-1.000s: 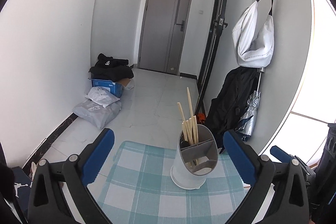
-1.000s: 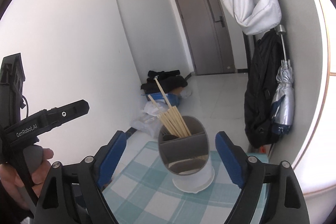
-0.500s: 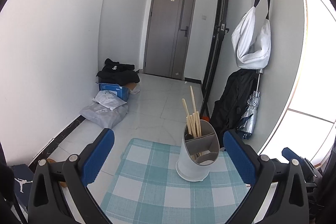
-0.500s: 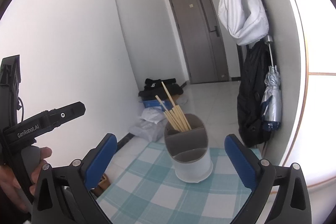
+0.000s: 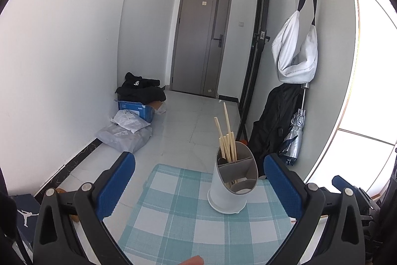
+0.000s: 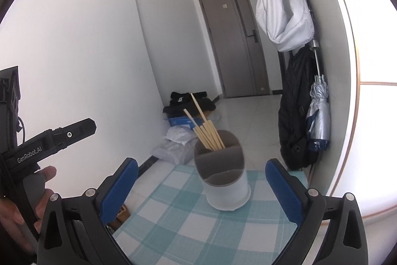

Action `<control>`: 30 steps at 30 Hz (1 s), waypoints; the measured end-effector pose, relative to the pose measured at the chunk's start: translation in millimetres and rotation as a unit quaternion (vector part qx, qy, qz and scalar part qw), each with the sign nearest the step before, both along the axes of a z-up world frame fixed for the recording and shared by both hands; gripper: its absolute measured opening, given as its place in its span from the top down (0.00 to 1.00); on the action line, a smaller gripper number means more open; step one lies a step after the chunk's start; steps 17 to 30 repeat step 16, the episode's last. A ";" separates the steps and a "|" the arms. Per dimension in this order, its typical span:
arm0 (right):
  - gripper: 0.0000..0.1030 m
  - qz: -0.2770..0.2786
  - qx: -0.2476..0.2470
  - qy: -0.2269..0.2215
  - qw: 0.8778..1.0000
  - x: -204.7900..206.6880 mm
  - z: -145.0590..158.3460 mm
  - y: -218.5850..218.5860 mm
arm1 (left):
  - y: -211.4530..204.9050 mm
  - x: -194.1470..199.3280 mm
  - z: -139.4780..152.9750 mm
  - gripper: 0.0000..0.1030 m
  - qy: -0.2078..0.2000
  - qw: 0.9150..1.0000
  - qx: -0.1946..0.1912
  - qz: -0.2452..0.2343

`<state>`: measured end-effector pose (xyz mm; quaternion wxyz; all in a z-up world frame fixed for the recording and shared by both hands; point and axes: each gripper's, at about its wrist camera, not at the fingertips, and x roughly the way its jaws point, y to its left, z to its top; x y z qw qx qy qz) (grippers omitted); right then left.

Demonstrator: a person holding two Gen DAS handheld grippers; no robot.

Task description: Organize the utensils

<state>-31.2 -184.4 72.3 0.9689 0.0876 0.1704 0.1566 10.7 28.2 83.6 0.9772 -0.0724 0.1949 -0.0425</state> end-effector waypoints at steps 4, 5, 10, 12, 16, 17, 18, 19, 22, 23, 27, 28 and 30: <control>0.00 -0.001 -0.001 -0.002 1.000 -0.9 0.1 0.3 | 0.6 -0.3 -1.2 0.01 0.002 1.000 -0.004 0.000; 0.00 -0.001 0.000 -0.002 1.000 -0.9 0.1 0.2 | 0.8 -0.7 -1.8 0.01 0.003 1.000 -0.004 0.001; 0.00 0.001 -0.003 -0.002 1.000 -1.1 -0.4 1.0 | -1.0 -3.1 -3.9 0.01 -0.001 1.000 0.002 0.004; 0.00 0.000 -0.004 -0.002 1.000 -1.0 -1.2 1.1 | -2.0 -3.1 -5.4 0.01 0.000 1.000 0.008 0.008; 0.00 -0.005 -0.005 0.004 1.000 0.6 -4.9 1.1 | 1.2 -1.5 -8.6 0.01 0.003 1.000 0.001 0.010; 0.00 -0.005 -0.005 0.004 1.000 0.6 -4.9 1.1 | 1.2 -1.5 -8.6 0.01 0.003 1.000 0.001 0.010; 0.00 -0.005 -0.005 0.004 1.000 0.6 -4.9 1.1 | 1.2 -1.5 -8.6 0.01 0.003 1.000 0.001 0.010; 0.00 -0.005 -0.005 0.004 1.000 0.6 -4.9 1.1 | 1.2 -1.5 -8.6 0.01 0.003 1.000 0.001 0.010; 0.00 -0.005 -0.005 0.004 1.000 0.6 -4.9 1.1 | 1.2 -1.5 -8.6 0.01 0.003 1.000 0.001 0.010; 0.00 -0.005 -0.005 0.004 1.000 0.6 -4.9 1.1 | 1.2 -1.5 -8.6 0.01 0.003 1.000 0.001 0.010; 0.00 -0.005 -0.005 0.004 1.000 0.6 -4.9 1.1 | 1.2 -1.5 -8.6 0.01 0.003 1.000 0.001 0.010; 0.00 -0.005 -0.005 0.004 1.000 0.6 -4.9 1.1 | 1.2 -1.5 -8.6 0.01 0.003 1.000 0.001 0.010; 0.00 -0.005 -0.005 0.004 1.000 0.6 -4.9 1.1 | 1.2 -1.5 -8.6 0.01 0.003 1.000 0.001 0.010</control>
